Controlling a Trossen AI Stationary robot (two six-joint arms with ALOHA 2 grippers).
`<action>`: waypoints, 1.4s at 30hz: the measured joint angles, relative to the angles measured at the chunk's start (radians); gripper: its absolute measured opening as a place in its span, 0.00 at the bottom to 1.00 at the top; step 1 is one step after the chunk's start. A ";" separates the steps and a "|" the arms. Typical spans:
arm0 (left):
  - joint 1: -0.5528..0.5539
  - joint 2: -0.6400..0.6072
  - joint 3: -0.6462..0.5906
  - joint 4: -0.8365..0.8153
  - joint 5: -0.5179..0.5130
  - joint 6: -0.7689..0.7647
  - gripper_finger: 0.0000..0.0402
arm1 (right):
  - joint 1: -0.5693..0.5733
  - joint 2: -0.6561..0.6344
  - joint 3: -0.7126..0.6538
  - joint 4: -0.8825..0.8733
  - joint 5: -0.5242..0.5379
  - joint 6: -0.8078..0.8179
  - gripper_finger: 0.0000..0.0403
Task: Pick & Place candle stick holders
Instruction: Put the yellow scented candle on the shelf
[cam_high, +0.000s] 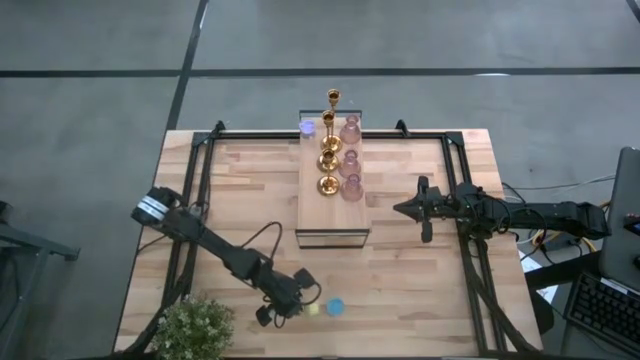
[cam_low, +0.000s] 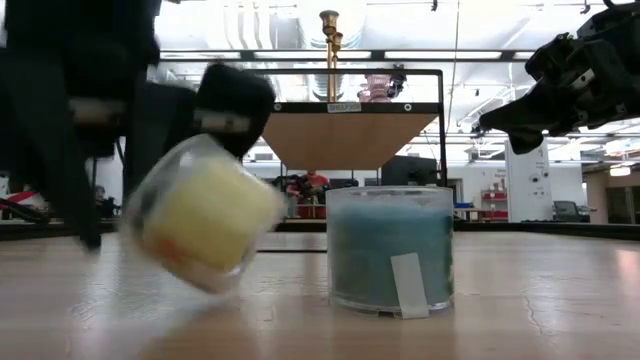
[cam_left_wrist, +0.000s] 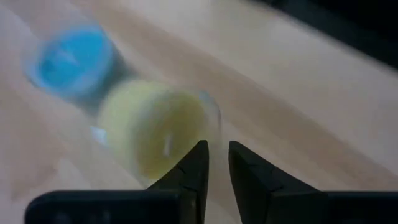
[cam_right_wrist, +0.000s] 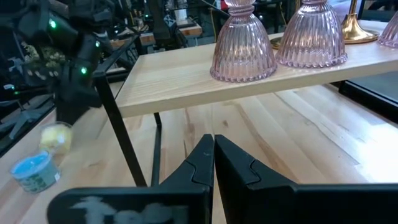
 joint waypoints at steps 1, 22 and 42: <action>0.000 0.007 -0.001 -0.006 -0.009 -0.001 0.16 | 0.000 0.000 0.000 0.000 0.000 0.000 0.02; -0.015 -0.038 0.008 -0.013 -0.125 -0.252 0.09 | 0.000 0.000 0.000 0.000 0.000 0.000 0.02; -0.157 -0.038 0.007 -0.016 -0.584 -0.026 0.10 | 0.000 0.000 0.000 0.000 0.000 0.000 0.02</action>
